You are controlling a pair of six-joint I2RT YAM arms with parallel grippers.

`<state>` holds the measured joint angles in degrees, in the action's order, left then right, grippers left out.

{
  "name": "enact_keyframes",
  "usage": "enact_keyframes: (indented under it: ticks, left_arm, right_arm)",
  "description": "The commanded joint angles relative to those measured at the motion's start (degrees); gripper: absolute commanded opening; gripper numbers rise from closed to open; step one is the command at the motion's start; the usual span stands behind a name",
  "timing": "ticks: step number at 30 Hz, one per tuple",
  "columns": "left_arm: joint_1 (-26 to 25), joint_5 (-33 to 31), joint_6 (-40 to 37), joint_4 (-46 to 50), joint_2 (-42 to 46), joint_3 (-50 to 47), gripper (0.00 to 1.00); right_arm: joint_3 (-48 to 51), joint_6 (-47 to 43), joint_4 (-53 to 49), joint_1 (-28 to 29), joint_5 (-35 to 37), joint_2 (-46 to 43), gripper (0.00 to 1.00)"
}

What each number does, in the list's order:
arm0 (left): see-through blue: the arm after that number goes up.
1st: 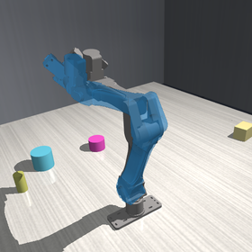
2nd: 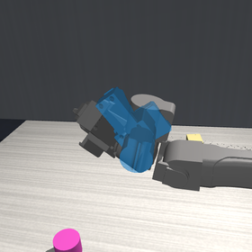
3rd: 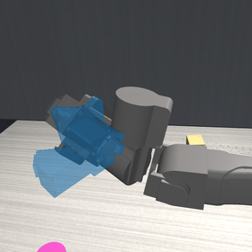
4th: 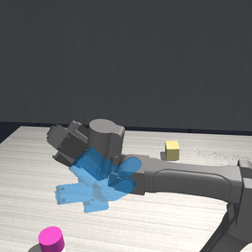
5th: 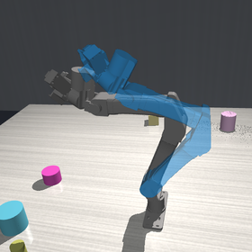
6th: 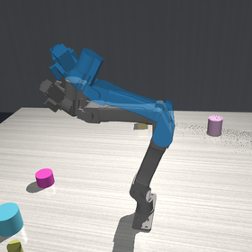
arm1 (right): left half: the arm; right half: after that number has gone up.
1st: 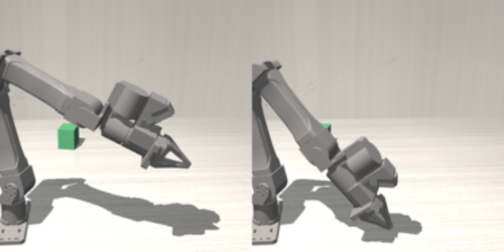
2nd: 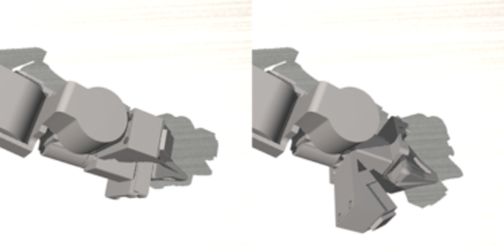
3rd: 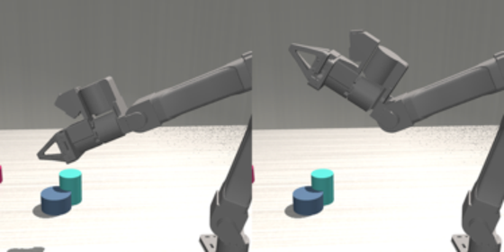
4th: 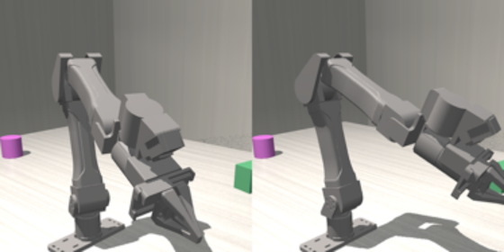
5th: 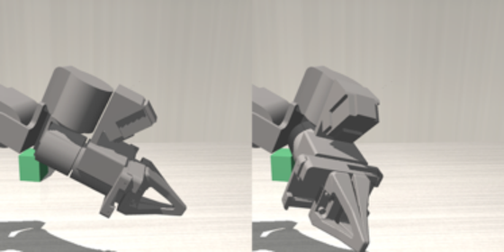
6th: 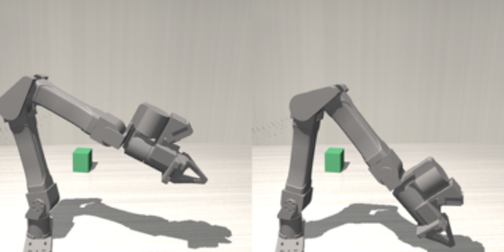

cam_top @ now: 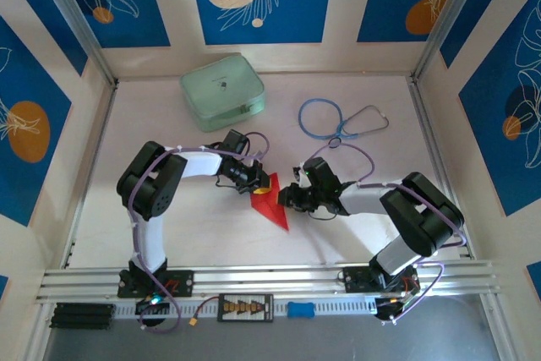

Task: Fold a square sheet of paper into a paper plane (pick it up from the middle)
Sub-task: Turn over the paper at the center of the table.

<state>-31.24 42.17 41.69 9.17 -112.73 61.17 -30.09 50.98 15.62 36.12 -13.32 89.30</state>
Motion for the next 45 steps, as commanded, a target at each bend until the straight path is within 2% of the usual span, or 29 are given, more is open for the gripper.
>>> enact_keyframes:
  ticks: [1, 5, 13, 20, 25, 37, 42, 45]
  left_arm:
    - [0.4, -2.1, 0.1, 0.7, -0.9, -1.4, 0.12]
    - [0.5, -2.0, 0.3, 0.4, -0.7, -1.4, 0.12]
    - [0.5, -1.7, 0.9, 0.2, 1.4, -1.3, 0.15]
    - [0.5, -3.2, 0.6, 2.4, 6.3, -0.4, 0.29]
    - [0.4, -10.2, -3.8, 11.1, 11.5, 1.9, 0.41]
    - [0.4, -22.0, -7.1, 18.6, 23.3, 2.5, 0.51]
    - [0.5, -25.3, -7.0, 19.4, 25.6, 1.5, 0.52]
    - [0.6, -26.5, -7.0, 19.6, 26.6, 0.9, 0.53]
  right_arm:
    - [0.9, 0.5, 1.3, -0.5, -2.1, 1.0, 0.24]
    - [0.9, 0.5, 1.3, -0.8, -2.6, 1.1, 0.23]
    - [1.6, 0.3, 2.1, -1.2, -3.9, 0.4, 0.13]
    - [1.7, -0.6, 0.2, -1.7, -4.2, -3.0, 0.08]
    - [1.0, -2.8, -6.6, -1.8, -1.9, -8.3, 0.08]
    - [-9.4, -12.5, -40.9, -0.8, 16.6, -25.5, 0.08]
    - [-17.5, -14.3, -55.2, 2.1, 28.4, -26.1, 0.08]
    - [-23.1, -14.4, -63.1, 5.7, 38.1, -23.9, 0.08]
